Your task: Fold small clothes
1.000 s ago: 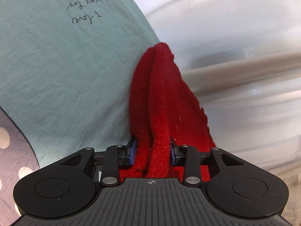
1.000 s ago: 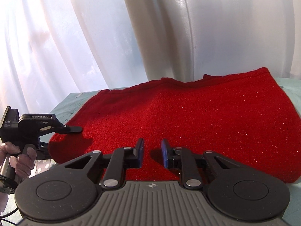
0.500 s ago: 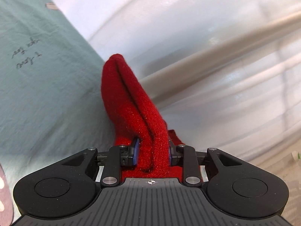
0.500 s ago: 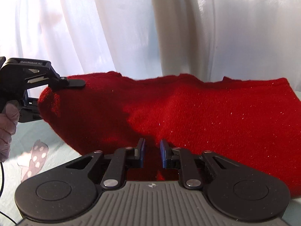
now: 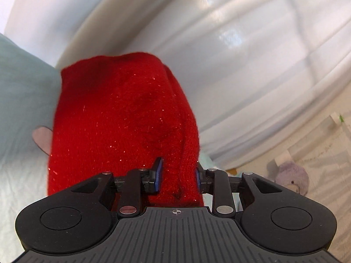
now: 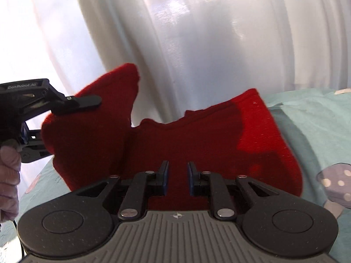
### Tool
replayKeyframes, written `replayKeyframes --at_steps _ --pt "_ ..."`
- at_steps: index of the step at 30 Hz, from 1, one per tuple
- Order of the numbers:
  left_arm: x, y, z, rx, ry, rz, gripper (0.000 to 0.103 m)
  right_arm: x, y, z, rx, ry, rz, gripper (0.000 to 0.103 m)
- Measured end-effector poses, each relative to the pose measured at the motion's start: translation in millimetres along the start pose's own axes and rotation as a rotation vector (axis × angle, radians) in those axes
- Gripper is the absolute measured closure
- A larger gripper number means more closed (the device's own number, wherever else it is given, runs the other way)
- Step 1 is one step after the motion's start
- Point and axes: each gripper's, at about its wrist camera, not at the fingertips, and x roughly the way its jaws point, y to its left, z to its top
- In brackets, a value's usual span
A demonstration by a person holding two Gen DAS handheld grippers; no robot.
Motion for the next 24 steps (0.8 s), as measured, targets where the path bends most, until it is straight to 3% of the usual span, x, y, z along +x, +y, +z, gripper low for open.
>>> replayKeyframes --at_steps 3,5,7,11,13,15,18,21,24 --pt "42 -2 -20 0.014 0.094 0.06 0.066 -5 -19 -2 0.035 0.005 -0.039 0.085" --pt "47 -6 -30 0.06 0.102 0.063 0.063 -7 -29 -5 0.07 0.019 -0.046 0.085" --pt "39 -16 -33 0.117 0.111 0.046 0.048 -8 -37 -9 0.094 0.036 -0.043 0.083" --pt "0 -31 -24 0.114 0.088 -0.022 0.046 -8 -49 -8 0.121 0.052 -0.024 0.079" --pt "-26 -32 -19 0.117 0.034 -0.02 0.034 -6 -54 -1 0.127 0.044 -0.017 0.074" --pt "-47 -27 -15 0.113 -0.036 0.033 0.028 -8 -56 6 0.136 0.034 -0.003 0.069" --pt "-60 -3 -10 0.095 -0.088 0.186 0.027 0 -65 22 0.203 0.033 0.056 0.055" --pt "-57 31 -9 0.038 -0.052 0.282 0.027 21 -74 40 0.305 0.086 0.172 0.038" --pt "-34 50 -19 -0.021 0.041 0.264 0.026 47 -73 51 0.35 0.164 0.248 0.029"
